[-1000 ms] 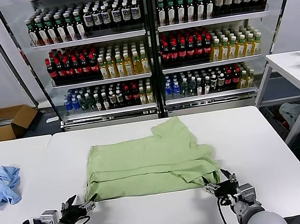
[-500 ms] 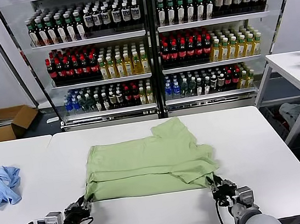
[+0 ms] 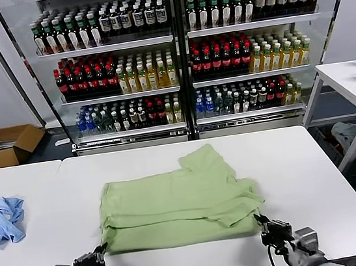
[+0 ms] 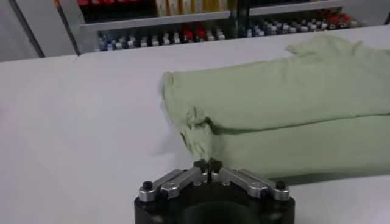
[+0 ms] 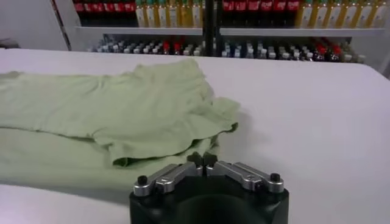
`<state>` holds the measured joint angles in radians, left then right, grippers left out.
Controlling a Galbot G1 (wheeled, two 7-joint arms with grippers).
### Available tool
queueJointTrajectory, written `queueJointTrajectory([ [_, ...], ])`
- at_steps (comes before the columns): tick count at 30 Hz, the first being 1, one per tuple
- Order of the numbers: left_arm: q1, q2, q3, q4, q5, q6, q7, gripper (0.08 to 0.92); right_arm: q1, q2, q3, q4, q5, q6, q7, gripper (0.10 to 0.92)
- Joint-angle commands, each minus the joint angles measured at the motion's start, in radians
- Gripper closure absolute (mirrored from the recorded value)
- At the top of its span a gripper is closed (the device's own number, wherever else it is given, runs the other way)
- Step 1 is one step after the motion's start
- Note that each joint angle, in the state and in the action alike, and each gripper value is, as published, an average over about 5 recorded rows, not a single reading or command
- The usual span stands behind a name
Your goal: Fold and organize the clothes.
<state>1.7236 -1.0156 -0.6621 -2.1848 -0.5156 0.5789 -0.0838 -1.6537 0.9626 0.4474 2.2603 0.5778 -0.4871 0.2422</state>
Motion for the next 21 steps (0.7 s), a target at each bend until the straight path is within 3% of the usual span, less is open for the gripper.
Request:
queueJointTrajectory([
  [1,0.195,0.010,-0.079,-0.119,0.032,-0.001,0.010,0.915,-0.206,0.008,0.104,0.118,-0.034,0.004,-0.015,0.910],
  [9,0.197,0.003,-0.077,-0.153,0.080,0.000,0.082,0.882,-0.202,0.027,0.092,0.126,-0.072,0.061,-0.024,0.888],
  [16,0.175,-0.029,-0.151,-0.285,0.044,-0.002,0.071,0.684,-0.047,-0.021,0.209,0.196,0.066,-0.020,-0.029,0.706],
  [19,0.076,-0.016,-0.141,-0.281,-0.007,-0.003,0.073,0.597,0.153,-0.030,0.162,0.141,0.123,-0.068,-0.017,0.619],
  [21,-0.037,0.023,-0.117,-0.203,-0.060,-0.004,0.073,0.545,0.322,-0.026,0.076,0.045,0.131,-0.084,-0.010,0.559],
])
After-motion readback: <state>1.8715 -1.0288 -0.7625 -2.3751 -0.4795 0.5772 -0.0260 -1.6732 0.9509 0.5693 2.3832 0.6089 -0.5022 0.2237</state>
